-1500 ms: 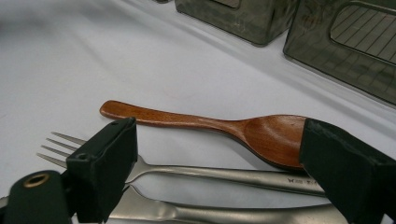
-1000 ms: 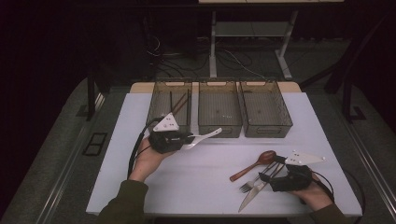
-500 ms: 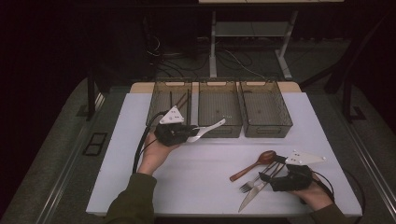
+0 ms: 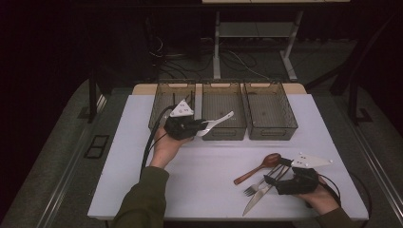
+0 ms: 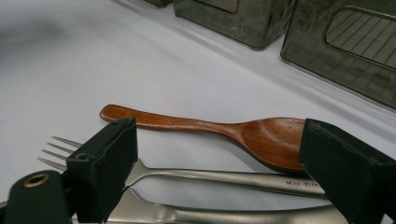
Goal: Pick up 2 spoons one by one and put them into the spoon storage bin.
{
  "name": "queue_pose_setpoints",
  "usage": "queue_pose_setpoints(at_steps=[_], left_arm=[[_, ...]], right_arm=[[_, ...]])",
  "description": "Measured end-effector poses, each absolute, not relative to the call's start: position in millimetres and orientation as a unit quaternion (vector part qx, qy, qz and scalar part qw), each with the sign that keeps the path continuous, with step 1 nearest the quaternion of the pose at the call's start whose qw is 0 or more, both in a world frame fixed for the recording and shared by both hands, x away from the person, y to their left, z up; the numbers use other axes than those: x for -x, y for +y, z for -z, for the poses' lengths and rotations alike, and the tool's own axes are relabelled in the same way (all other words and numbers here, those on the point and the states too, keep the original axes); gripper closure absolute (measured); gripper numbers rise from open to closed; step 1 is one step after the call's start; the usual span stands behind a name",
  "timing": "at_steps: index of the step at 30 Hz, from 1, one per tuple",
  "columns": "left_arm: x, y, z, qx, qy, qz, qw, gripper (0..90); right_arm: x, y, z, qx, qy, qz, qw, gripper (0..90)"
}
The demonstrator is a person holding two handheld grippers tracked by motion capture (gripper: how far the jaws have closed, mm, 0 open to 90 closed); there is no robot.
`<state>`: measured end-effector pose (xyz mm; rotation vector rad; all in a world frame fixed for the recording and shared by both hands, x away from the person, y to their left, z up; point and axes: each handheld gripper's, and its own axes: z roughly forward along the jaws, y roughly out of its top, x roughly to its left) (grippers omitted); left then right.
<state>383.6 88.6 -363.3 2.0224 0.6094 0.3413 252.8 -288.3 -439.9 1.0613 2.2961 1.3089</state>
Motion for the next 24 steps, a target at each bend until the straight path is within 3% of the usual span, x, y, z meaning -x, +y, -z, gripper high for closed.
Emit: queue_pose_setpoints(at_steps=[24], left_arm=[[-433.1, 54.6, 378.4, -0.843, 0.296, -0.165, 0.418, 80.8]], right_arm=[[-252.2, -288.8, 438.7, -0.368, 0.796, -0.458, 0.147, 12.0]])
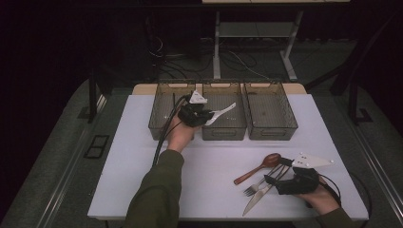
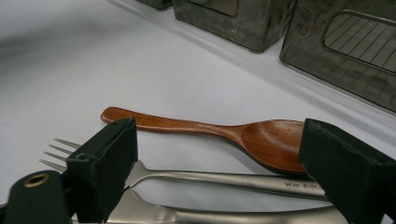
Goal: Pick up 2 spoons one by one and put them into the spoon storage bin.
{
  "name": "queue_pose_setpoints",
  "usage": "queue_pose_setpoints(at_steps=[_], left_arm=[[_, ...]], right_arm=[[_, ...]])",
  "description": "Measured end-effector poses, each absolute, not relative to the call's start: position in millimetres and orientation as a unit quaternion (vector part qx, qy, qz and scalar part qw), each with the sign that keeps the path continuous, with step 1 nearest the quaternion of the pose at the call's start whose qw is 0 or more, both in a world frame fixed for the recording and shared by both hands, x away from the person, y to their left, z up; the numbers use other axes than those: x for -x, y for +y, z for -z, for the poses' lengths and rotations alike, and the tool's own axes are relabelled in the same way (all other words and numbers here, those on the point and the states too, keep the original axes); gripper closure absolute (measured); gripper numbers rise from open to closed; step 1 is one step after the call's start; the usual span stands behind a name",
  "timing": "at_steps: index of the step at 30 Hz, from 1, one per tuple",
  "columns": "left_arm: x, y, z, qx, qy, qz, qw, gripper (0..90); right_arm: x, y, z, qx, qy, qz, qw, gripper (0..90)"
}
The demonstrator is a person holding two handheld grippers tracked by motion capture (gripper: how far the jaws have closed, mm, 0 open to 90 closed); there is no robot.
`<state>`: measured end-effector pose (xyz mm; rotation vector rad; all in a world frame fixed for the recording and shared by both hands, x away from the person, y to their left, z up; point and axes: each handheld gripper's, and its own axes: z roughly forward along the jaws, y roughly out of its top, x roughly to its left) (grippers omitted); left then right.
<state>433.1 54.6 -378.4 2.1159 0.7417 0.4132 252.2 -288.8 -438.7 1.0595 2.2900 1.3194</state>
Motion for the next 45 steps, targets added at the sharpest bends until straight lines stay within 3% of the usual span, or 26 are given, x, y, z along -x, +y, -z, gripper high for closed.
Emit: queue_pose_setpoints(at_steps=[10, 14, 30, 45], left_arm=[[-437.6, 40.2, 387.4, -0.853, 0.303, -0.167, 0.391, 79.6], [-437.6, 41.4, 384.7, -0.847, 0.304, -0.167, 0.403, 69.7], [-427.9, 50.0, 377.2, -0.831, 0.302, -0.133, 0.448, 46.7], [-386.2, 79.8, 377.8, -0.826, 0.29, -0.122, 0.468, 31.6]], right_arm=[[-252.0, -288.6, 438.4, -0.366, 0.797, -0.458, 0.148, 12.0], [-251.8, -288.9, 438.3, -0.365, 0.797, -0.458, 0.149, 12.0], [-252.3, -289.1, 438.5, -0.367, 0.797, -0.457, 0.148, 12.0], [-253.1, -289.2, 438.6, -0.364, 0.794, -0.463, 0.148, 12.1]])
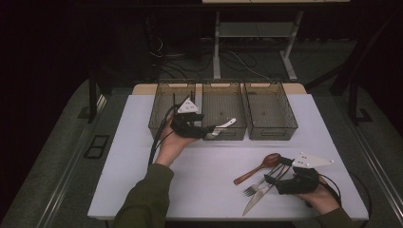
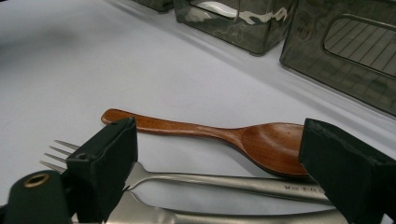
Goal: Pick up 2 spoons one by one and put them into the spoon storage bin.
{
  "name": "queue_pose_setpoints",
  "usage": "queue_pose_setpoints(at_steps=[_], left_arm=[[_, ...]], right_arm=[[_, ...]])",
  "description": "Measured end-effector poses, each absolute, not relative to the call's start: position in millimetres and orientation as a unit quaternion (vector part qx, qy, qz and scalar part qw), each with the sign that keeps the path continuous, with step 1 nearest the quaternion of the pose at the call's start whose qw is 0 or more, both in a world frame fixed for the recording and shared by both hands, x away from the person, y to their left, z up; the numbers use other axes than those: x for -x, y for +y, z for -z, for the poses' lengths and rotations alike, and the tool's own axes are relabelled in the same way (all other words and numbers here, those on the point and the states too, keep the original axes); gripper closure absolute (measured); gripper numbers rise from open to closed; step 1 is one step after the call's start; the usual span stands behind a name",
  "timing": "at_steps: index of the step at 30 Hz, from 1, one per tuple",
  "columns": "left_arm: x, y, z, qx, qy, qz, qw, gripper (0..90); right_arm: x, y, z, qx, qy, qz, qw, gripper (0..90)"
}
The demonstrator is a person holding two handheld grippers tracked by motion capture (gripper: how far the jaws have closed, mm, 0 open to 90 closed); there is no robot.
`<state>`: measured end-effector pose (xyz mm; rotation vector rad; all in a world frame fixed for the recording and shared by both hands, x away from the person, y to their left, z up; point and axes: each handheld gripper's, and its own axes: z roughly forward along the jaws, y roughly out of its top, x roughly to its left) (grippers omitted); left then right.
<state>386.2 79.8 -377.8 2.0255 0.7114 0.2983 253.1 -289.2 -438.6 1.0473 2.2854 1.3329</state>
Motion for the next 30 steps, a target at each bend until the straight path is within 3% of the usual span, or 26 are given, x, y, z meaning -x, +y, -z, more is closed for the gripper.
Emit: queue_pose_setpoints(at_steps=[30], left_arm=[[-283.9, 147.1, 424.3, -0.841, 0.278, -0.102, 0.453, 0.9]], right_arm=[[-249.5, -283.0, 430.0, -0.347, 0.817, -0.448, 0.101, 12.7]])
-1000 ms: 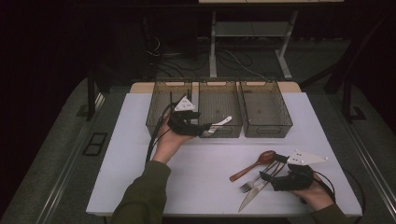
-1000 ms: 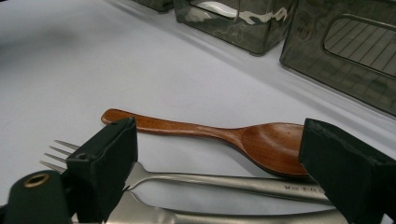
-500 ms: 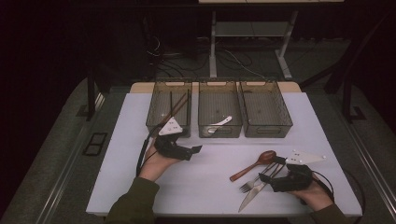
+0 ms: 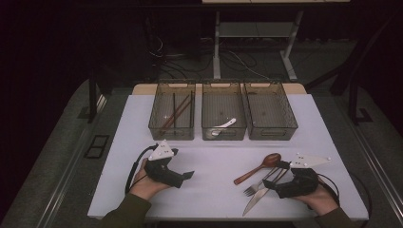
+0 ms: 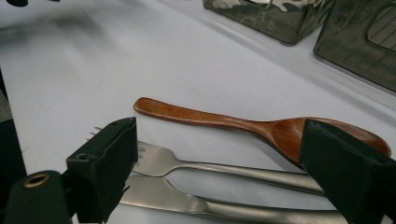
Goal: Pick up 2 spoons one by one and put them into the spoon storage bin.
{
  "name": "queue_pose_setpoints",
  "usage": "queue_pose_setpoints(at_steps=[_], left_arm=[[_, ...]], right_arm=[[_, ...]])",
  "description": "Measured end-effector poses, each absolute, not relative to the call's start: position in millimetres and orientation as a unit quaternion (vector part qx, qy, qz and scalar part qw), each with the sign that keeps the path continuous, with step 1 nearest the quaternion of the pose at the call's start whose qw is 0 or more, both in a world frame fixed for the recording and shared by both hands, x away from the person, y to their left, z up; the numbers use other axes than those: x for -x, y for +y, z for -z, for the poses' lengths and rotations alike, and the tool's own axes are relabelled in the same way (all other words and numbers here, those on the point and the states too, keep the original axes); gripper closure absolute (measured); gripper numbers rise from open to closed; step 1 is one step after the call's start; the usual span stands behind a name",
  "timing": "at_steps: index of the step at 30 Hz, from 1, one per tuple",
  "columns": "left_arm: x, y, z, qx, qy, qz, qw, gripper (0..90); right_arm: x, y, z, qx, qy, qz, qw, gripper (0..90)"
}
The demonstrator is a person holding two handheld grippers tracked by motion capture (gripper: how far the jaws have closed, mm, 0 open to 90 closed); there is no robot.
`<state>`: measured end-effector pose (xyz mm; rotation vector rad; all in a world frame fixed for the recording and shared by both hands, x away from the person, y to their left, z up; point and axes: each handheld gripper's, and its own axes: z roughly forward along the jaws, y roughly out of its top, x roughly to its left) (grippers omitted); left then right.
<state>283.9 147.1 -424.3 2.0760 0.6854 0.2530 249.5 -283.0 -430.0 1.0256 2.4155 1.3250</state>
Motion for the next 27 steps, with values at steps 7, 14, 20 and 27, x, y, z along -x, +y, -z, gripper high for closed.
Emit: queue_pose_setpoints(at_steps=[7, 14, 20, 27], left_arm=[[-270.2, 157.5, 434.0, -0.837, 0.292, -0.09, 0.454, 0.0], [-269.2, 158.5, 433.8, -0.839, 0.283, -0.085, 0.457, 0.0], [-268.7, 155.7, 435.6, -0.84, 0.283, -0.084, 0.456, 0.0], [-268.2, 155.0, 435.5, -0.84, 0.278, -0.087, 0.457, 0.0]], right_arm=[[-247.6, -278.2, 425.4, -0.347, 0.823, -0.44, 0.09, 43.1], [-251.9, -265.4, 427.9, -0.338, 0.838, -0.421, 0.072, 73.2], [-258.6, -250.9, 432.9, -0.327, 0.854, -0.399, 0.068, 89.7], [-265.8, -237.5, 439.6, -0.314, 0.867, -0.382, 0.057, 89.8]])
